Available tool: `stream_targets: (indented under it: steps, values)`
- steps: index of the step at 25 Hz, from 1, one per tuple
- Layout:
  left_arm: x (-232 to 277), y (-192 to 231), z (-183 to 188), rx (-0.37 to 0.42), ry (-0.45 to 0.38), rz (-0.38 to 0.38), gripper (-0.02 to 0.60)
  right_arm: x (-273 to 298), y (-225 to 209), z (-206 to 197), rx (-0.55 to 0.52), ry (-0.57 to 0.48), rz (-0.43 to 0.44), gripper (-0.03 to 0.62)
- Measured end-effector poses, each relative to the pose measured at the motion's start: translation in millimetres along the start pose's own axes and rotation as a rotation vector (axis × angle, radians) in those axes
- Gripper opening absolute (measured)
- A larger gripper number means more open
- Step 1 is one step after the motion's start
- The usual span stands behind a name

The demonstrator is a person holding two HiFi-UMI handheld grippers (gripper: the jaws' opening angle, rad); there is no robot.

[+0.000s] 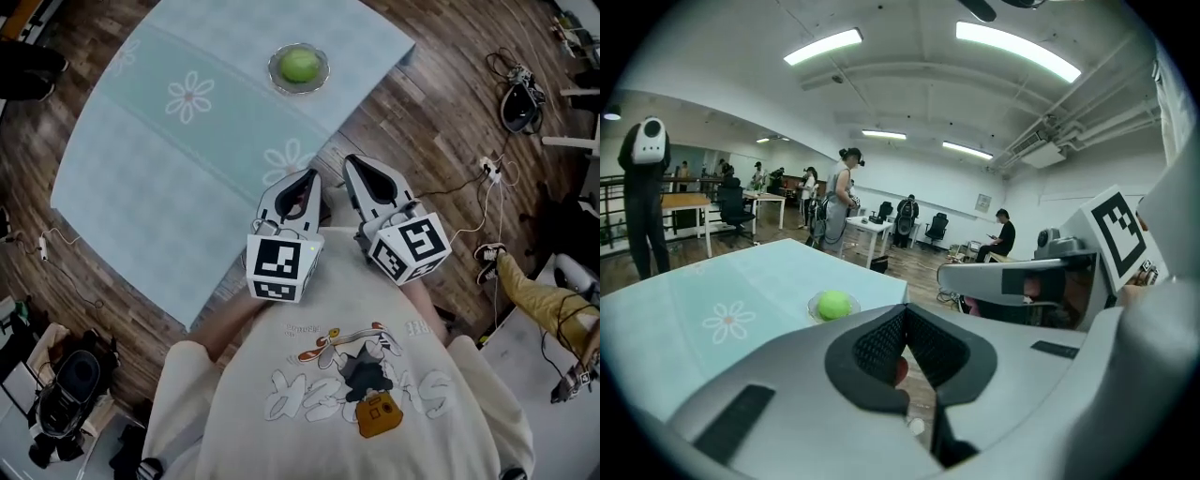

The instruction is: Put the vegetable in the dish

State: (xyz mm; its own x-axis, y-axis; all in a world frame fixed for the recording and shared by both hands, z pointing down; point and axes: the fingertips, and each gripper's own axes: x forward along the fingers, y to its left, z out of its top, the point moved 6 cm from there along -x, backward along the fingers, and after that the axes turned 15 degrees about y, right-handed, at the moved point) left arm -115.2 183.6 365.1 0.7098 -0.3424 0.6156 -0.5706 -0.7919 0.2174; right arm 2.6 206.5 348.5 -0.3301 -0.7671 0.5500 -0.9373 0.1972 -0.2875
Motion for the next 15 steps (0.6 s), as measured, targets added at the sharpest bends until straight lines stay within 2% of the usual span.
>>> stream_targets:
  steps: [4, 15]
  values:
    - [3, -6, 0, -0.007, -0.001, -0.016, 0.008, -4, -5, -8, 0.033, 0.007, -0.012, 0.023]
    - [-8, -8, -2, -0.025, -0.025, -0.009, 0.008, -13, -1, -8, 0.017, 0.005, -0.030, 0.023]
